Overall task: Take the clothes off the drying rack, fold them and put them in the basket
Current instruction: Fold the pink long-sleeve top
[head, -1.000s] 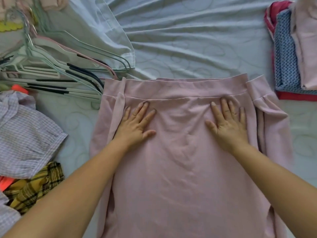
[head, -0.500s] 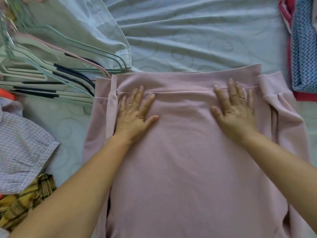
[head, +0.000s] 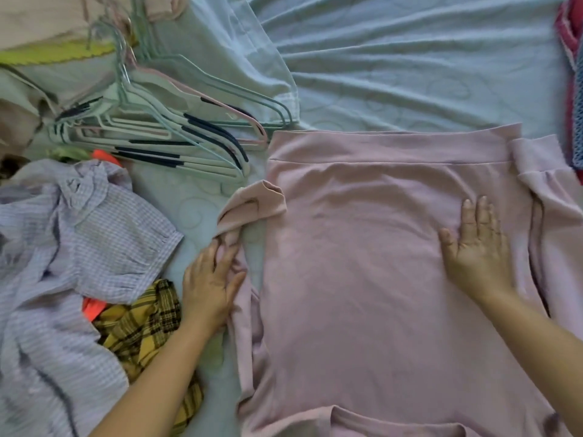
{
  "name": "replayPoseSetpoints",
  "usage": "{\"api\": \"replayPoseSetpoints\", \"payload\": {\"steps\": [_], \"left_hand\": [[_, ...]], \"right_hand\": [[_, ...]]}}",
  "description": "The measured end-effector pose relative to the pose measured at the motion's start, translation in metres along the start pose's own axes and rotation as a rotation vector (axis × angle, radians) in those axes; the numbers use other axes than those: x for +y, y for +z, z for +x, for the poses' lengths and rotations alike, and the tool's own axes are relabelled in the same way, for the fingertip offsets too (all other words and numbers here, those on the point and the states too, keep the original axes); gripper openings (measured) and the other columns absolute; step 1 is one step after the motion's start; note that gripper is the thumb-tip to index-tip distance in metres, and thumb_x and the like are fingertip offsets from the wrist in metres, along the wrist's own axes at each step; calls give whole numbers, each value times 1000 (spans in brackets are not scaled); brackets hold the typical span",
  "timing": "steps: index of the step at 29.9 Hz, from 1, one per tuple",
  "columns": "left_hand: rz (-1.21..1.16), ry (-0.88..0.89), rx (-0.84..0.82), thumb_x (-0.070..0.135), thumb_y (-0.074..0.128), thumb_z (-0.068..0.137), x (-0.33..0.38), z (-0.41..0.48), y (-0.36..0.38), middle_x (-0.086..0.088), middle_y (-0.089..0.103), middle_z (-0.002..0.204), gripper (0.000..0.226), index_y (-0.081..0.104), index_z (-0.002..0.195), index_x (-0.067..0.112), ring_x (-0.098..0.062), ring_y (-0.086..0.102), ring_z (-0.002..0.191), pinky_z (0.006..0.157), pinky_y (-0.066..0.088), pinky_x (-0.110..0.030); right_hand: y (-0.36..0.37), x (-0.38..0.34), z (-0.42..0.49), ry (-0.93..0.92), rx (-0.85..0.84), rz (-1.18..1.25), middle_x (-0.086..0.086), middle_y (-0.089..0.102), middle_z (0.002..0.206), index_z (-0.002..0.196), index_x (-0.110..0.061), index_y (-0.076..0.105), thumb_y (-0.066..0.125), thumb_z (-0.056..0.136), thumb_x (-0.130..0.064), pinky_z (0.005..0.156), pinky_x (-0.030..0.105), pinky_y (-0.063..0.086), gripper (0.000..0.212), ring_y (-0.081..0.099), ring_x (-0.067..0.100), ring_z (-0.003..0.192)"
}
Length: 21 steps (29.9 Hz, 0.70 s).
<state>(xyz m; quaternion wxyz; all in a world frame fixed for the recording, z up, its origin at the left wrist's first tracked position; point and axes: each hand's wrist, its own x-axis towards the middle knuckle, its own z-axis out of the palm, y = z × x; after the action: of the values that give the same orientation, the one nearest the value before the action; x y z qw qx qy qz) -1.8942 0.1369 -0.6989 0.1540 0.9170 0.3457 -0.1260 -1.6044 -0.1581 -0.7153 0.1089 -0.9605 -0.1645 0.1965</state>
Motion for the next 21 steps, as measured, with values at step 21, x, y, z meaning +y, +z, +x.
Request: {"api": "replayPoseSetpoints", "payload": {"steps": [21], "left_hand": [[-1081,-233,-173,32,69,77,28,-56,-33,3,54,87,44,51,115,19,-9,52,82,67,40,-5]], "right_hand": [[-38,-234,-70,140,-574,1692,6,71,94,94,-11,72,51,82,-16,76,24,54,24,66,15,79]]}}
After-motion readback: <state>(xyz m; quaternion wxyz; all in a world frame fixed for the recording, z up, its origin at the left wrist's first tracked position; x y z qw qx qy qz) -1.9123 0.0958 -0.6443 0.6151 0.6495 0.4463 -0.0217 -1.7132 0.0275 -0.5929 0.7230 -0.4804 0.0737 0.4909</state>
